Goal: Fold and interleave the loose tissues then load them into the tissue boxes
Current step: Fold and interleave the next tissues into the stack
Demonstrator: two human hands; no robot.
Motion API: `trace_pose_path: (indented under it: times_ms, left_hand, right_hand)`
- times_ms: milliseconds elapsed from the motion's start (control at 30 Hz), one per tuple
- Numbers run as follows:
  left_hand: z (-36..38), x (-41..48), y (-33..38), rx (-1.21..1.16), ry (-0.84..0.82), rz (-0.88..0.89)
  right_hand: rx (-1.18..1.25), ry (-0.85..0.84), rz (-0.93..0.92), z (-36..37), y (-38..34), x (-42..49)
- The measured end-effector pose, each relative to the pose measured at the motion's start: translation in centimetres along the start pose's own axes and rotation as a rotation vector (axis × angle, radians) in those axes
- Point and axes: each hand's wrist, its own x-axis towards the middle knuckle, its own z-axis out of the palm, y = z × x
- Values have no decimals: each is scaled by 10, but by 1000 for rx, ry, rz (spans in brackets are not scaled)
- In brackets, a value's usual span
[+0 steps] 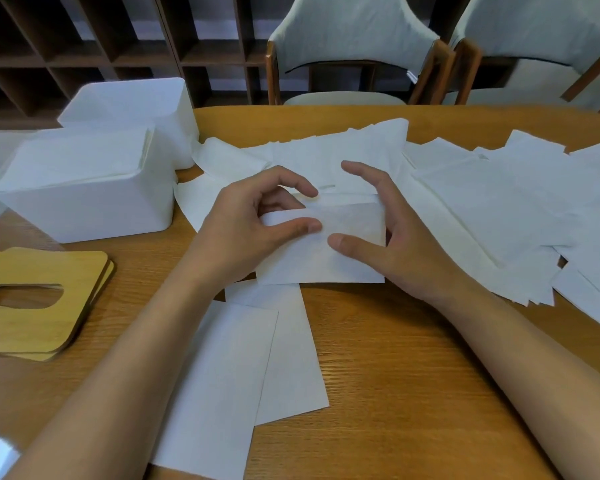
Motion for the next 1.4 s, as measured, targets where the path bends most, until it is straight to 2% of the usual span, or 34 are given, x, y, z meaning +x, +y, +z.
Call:
trace_pose_path:
  times_ms: [267,667,733,867,933,1067,1167,1267,1333,1400]
  left_hand:
    - [3,2,-2,70,61,30]
    - [6,7,-11,274,182,221]
    - [5,9,-10,229,168,198]
    - [-2,7,-10,66,19,18]
    - [-4,6,-11,25,39,0]
    - [-3,3,-10,36,101,-18]
    - [-4,1,-14,6,91,-30]
    - [-12,-3,-13,109,113,21]
    - [-22,-7,-10,161,21,44]
    - [-29,-12,-9,242,-229,33]
  right_hand:
    - [-70,17,-24,3,-3,-2]
    - [-83,51,-81,4,-9,0]
    - [-63,79,-110,2,-11,0]
    - [27,151,-117,-5,-9,1]
    - [35,124,-96,-7,-10,0]
    - [52,-37,-67,-7,-11,-6]
    - [-43,23,-4,-3,-6,-5]
    - [-46,89,41,-7,-1,-4]
    - [-31,140,41,-11,1,-4]
    - [-16,190,42,-13,2,-4]
